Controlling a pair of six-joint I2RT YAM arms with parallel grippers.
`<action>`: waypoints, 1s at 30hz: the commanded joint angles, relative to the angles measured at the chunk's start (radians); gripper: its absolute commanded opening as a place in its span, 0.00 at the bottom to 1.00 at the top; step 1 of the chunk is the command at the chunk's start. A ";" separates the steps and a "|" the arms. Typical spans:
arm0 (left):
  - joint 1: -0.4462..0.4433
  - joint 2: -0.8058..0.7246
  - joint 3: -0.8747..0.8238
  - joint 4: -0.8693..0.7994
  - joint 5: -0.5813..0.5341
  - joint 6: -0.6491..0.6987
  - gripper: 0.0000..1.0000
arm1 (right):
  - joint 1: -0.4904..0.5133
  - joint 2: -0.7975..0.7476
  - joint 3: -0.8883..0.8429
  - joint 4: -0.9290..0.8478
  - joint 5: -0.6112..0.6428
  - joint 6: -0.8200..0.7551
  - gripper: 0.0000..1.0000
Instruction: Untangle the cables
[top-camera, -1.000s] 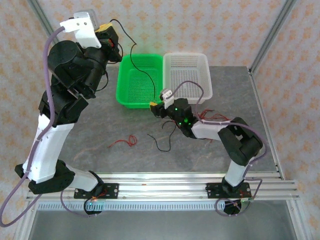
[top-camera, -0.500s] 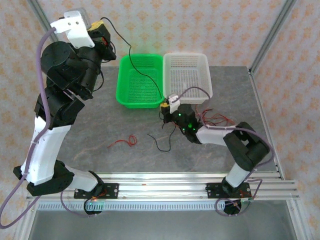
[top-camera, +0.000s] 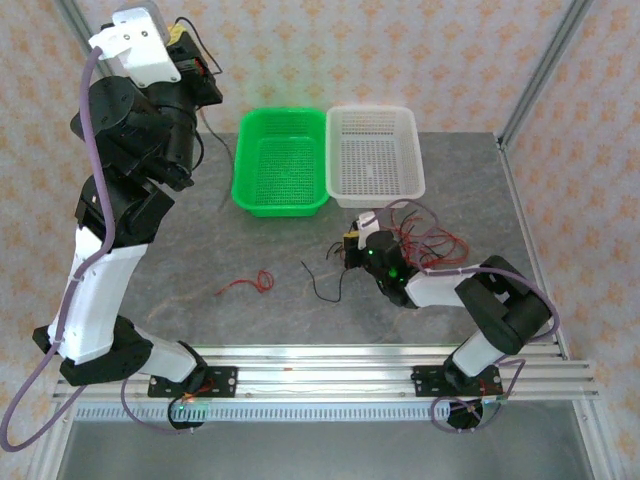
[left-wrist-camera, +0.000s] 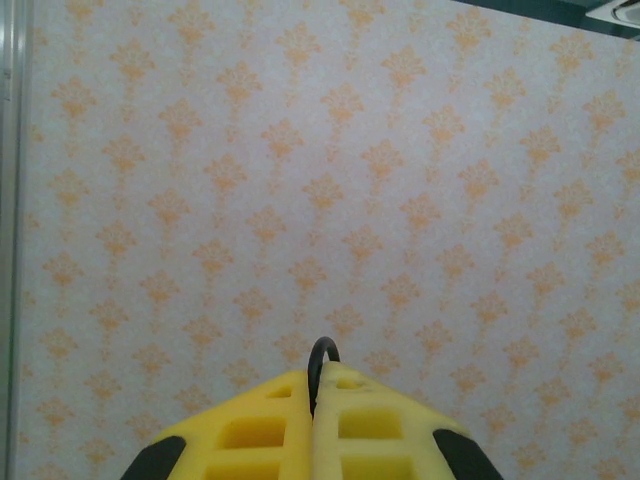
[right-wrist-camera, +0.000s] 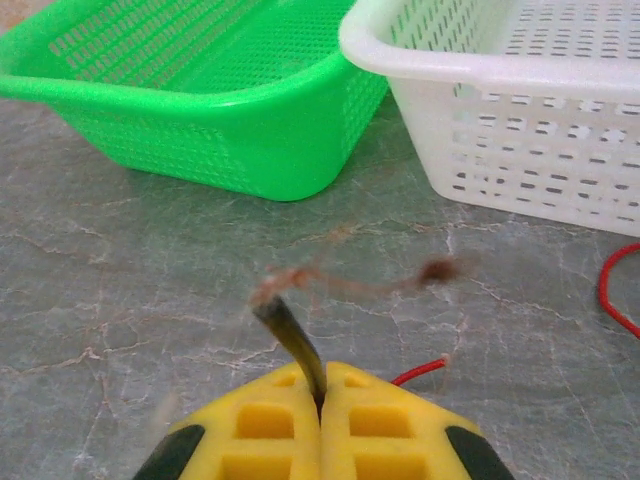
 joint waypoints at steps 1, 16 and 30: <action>0.006 -0.002 -0.009 0.046 -0.031 0.035 0.00 | 0.005 0.016 0.036 -0.084 0.070 0.058 0.06; 0.050 0.154 -0.192 0.228 -0.024 0.031 0.00 | 0.005 -0.262 0.386 -0.803 0.055 0.400 0.51; 0.161 0.474 -0.153 0.346 -0.004 -0.043 0.00 | 0.001 -0.334 0.793 -0.807 -0.231 0.797 0.49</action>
